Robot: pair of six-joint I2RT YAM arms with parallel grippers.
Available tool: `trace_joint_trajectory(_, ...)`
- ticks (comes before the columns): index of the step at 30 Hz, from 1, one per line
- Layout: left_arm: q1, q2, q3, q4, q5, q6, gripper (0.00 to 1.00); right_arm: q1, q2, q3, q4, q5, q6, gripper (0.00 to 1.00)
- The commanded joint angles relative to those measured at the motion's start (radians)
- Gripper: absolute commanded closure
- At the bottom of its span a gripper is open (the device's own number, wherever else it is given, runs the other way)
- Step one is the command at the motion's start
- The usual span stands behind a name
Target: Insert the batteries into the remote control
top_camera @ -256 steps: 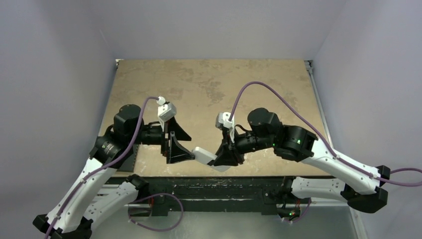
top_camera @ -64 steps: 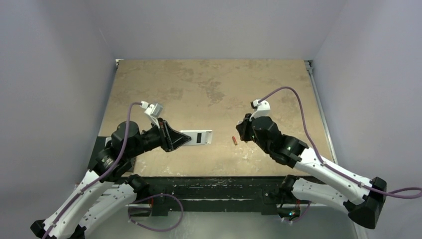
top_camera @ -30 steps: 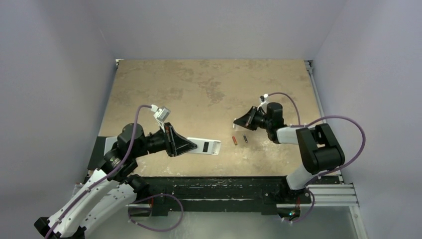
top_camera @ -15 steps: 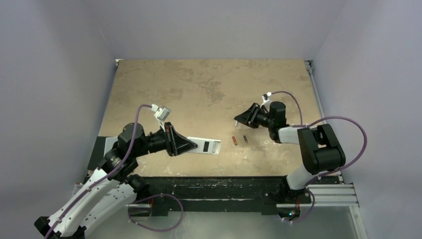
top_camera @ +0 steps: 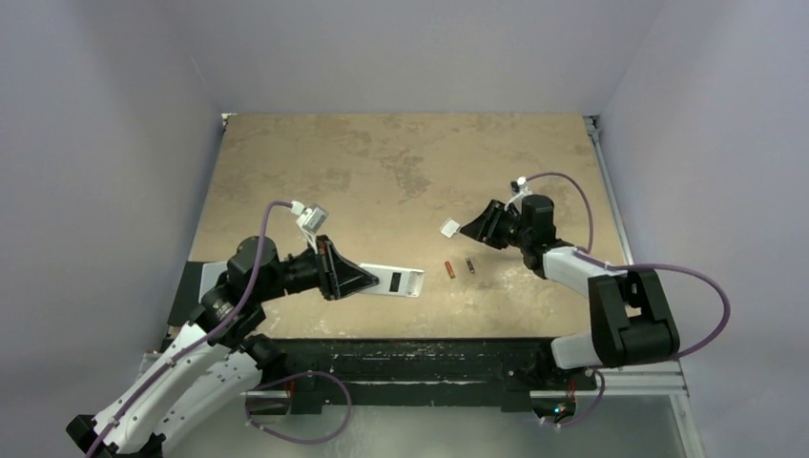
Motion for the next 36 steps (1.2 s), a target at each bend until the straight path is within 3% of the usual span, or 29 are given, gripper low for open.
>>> trace_joint_trajectory(1, 0.004, -0.014, -0.012, 0.049, -0.003, -0.015, 1.0, -0.001, -0.071, -0.02, -0.065, 0.077, -0.065, 0.54)
trace_joint_trajectory(10, 0.004, -0.023, -0.029, 0.054, -0.011, -0.017, 1.0, -0.002, -0.249, -0.092, -0.102, 0.005, -0.073, 0.53)
trace_joint_trajectory(18, 0.005, -0.014, -0.058, 0.105, 0.009, -0.045, 1.0, -0.001, -0.495, -0.112, -0.249, -0.101, -0.109, 0.52)
trace_joint_trajectory(25, 0.004, 0.023, -0.068, 0.13, 0.001, -0.043, 1.0, 0.0, -0.691, -0.052, -0.476, -0.124, -0.149, 0.53)
trace_joint_trajectory(36, 0.005, 0.167, -0.086, 0.187, 0.035, -0.027, 1.0, 0.004, -0.794, 0.086, -0.763, -0.096, -0.261, 0.52)
